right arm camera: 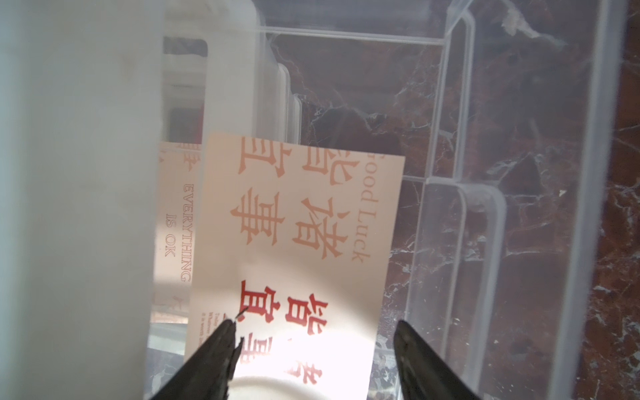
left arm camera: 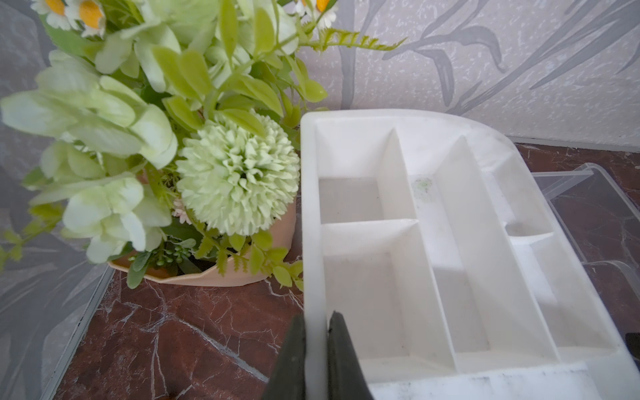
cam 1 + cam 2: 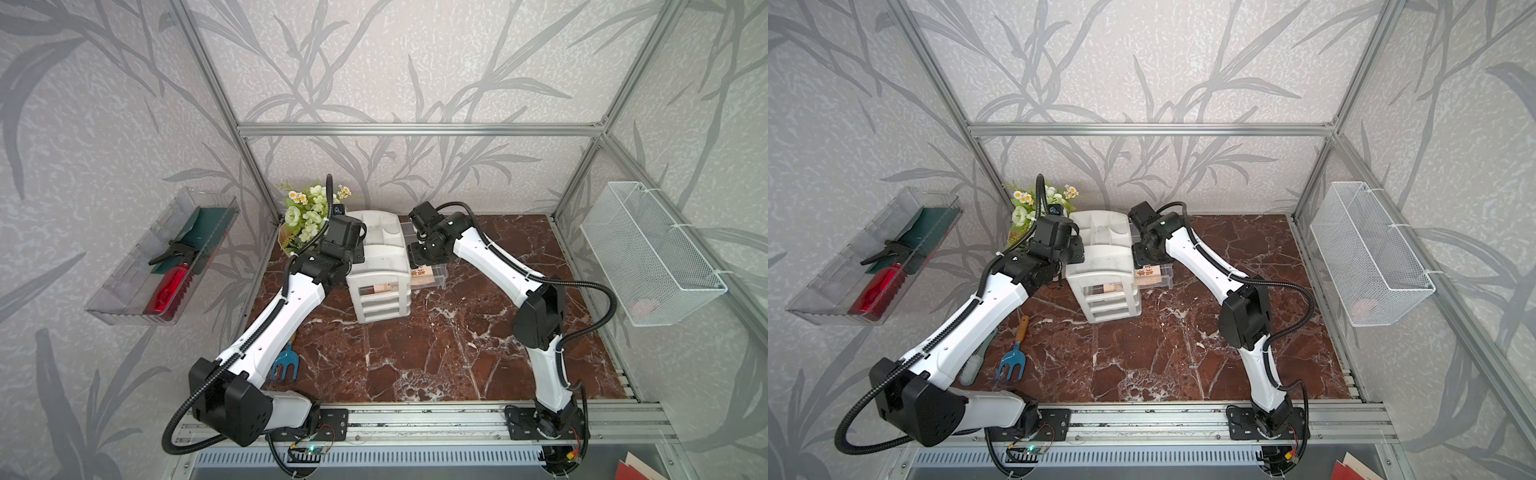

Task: Take the postcards out of the drawer
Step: Pick up the postcard from the drawer.

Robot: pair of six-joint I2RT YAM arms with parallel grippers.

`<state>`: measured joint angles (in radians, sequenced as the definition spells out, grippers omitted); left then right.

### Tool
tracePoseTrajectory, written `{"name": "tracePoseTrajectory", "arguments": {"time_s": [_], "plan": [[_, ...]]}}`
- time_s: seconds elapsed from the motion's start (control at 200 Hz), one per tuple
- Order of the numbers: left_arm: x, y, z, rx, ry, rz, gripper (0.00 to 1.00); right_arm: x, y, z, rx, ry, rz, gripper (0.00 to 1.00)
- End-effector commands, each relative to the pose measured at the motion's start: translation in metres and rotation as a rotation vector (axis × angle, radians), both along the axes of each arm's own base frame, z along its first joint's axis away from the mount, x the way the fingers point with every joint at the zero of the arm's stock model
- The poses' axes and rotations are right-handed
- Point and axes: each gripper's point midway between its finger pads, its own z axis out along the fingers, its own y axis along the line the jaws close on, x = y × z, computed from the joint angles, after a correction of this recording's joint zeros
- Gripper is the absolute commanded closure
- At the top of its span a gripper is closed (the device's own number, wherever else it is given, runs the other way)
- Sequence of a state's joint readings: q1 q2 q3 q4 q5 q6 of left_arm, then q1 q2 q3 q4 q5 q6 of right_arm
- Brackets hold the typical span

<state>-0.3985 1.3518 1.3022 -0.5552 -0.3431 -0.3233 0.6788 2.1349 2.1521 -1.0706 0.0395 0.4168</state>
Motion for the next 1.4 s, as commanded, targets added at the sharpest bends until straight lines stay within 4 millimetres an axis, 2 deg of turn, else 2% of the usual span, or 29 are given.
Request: {"name": "tracePoseTrajectory", "arguments": {"time_s": [0.0,0.45,0.85,0.99,1.395], "plan": [[-0.022,0.003,-0.046,0.079,0.181,-0.052,1.00,-0.005,0.000,-0.015,-0.021,0.064,0.026,0.28],[-0.022,0.002,-0.045,0.077,0.175,-0.060,1.00,-0.009,-0.001,-0.033,-0.065,0.135,0.040,0.31],[-0.022,0.001,-0.046,0.074,0.177,-0.062,1.00,-0.009,-0.001,-0.030,-0.060,0.128,0.044,0.39],[-0.022,0.001,-0.046,0.072,0.178,-0.063,1.00,-0.011,0.004,-0.031,-0.032,0.139,0.059,0.46],[-0.022,0.000,-0.049,0.070,0.185,-0.066,1.00,-0.012,0.010,-0.015,0.128,0.118,0.063,0.65]]}}
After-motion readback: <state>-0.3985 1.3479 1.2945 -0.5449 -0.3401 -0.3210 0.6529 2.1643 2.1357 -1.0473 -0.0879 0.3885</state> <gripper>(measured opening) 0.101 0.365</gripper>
